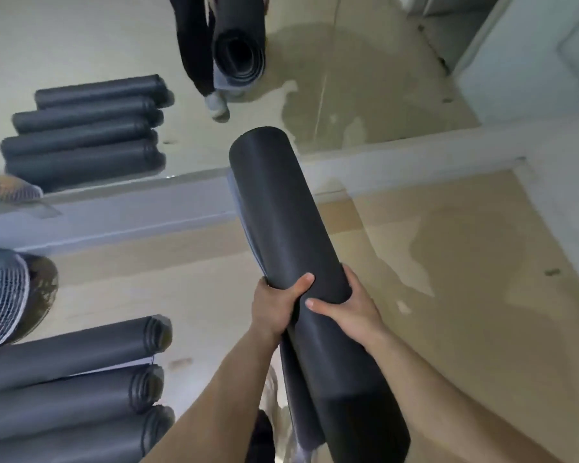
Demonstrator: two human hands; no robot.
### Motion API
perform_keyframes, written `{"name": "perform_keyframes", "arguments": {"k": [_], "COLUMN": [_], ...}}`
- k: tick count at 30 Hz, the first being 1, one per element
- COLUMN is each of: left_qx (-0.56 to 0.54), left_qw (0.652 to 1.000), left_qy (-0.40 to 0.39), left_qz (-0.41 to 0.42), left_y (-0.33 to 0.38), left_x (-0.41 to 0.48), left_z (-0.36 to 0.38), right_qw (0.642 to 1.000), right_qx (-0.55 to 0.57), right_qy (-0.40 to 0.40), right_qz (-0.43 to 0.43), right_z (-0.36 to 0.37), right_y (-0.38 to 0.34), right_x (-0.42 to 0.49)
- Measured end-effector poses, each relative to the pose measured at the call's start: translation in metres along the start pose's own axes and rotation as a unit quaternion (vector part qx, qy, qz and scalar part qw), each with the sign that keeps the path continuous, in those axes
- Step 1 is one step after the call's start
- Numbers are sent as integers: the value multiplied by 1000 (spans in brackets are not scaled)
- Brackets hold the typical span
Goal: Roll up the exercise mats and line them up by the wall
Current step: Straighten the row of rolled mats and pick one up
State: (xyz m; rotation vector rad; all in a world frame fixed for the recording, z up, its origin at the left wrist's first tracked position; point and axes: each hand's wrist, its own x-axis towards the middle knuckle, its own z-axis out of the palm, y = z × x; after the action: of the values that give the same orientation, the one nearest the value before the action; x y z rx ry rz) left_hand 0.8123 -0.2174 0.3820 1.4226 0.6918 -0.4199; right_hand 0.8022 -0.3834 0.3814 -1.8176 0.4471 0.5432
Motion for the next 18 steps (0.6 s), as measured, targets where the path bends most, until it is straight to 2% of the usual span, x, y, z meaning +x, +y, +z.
{"name": "perform_keyframes", "arguments": {"k": [8,12,18], "left_qx": [106,167,197], "left_qw": [987,975,965], "left_qy": [-122,-144,-169], "left_qz": [-23,-39,-44], "left_y": [14,5,-27], "left_x": [90,113,133], "left_z": [218,336,535], "right_qw": [992,985,980], "right_qx": [34,39,14], "right_qy": [118,154,169], "right_qz": [43,66,102], "right_z": [-186,-286,-463], "right_y": [44,84,164], "right_x": [83,113,162]}}
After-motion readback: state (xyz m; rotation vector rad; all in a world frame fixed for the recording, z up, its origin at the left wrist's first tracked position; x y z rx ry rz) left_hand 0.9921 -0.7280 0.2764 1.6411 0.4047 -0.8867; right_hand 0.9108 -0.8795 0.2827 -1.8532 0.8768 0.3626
